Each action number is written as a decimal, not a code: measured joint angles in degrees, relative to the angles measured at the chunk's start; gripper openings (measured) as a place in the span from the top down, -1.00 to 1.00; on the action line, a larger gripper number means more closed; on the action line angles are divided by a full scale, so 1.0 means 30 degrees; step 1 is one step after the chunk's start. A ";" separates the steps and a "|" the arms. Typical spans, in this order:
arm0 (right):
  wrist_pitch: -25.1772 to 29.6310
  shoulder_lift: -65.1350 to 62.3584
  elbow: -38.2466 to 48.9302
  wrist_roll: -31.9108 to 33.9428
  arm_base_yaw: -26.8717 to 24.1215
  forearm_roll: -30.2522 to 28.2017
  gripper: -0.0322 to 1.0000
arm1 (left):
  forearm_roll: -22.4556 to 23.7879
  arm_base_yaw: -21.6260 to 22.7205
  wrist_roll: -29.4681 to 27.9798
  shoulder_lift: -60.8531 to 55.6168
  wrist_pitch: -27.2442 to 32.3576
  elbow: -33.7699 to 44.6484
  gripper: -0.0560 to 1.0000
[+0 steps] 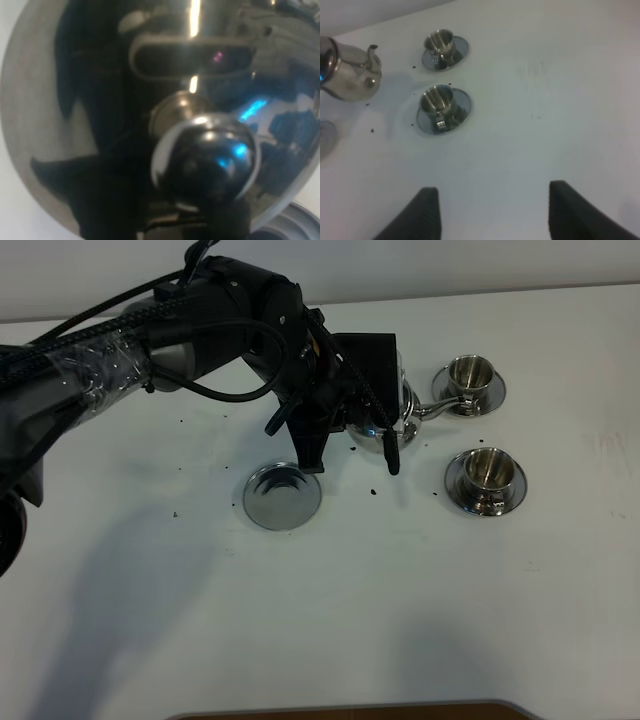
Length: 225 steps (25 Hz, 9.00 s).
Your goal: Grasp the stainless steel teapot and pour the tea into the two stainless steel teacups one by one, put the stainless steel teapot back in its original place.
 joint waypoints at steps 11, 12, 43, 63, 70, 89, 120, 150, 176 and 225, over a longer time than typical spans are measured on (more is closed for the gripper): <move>0.0000 0.0000 0.0000 0.0000 0.0000 0.0000 0.01 | 0.0362 -0.0036 0.0044 0.0165 -0.0329 0.0000 0.44; 0.0000 0.0000 0.0000 0.0000 0.0000 0.0000 0.01 | 0.0668 -0.0036 0.0062 0.0207 -0.0550 0.0000 0.44; 0.0000 0.0000 0.0000 0.0000 0.0000 0.0024 0.01 | 0.9734 -0.2158 -0.0445 0.2337 -0.4978 -0.0161 0.44; 0.0000 0.0000 0.0000 0.0000 0.0000 0.0046 0.01 | 1.1439 -0.2158 -0.1681 0.2906 -0.6526 -0.0161 0.44; 0.0000 0.0000 0.0000 0.0000 0.0000 0.0046 0.01 | 1.1399 -0.2158 -0.1928 0.2927 -0.6508 -0.0161 0.44; 0.0000 0.0000 0.0000 0.0000 0.0000 0.0046 0.01 | 1.3260 -0.2158 -0.1955 0.3034 -0.7434 -0.0161 0.44; 0.0000 0.0000 0.0000 0.0000 0.0000 0.0046 0.01 | 1.9077 -0.3066 -0.1941 0.3034 -0.8586 -0.0161 0.44; 0.0000 0.0000 0.0000 0.0000 0.0000 0.0046 0.01 | 2.1260 -0.3066 -0.1959 0.3042 -0.9383 -0.0839 0.44; 0.0000 0.0000 0.0000 0.0000 0.0000 0.0046 0.01 | 2.4059 -0.3066 -0.1923 0.3042 -1.0281 -0.0839 0.44; 0.0000 0.0000 0.0000 0.0000 0.0000 0.0046 0.01 | 0.1401 -0.3045 -0.4330 0.0771 0.3625 -0.0932 0.44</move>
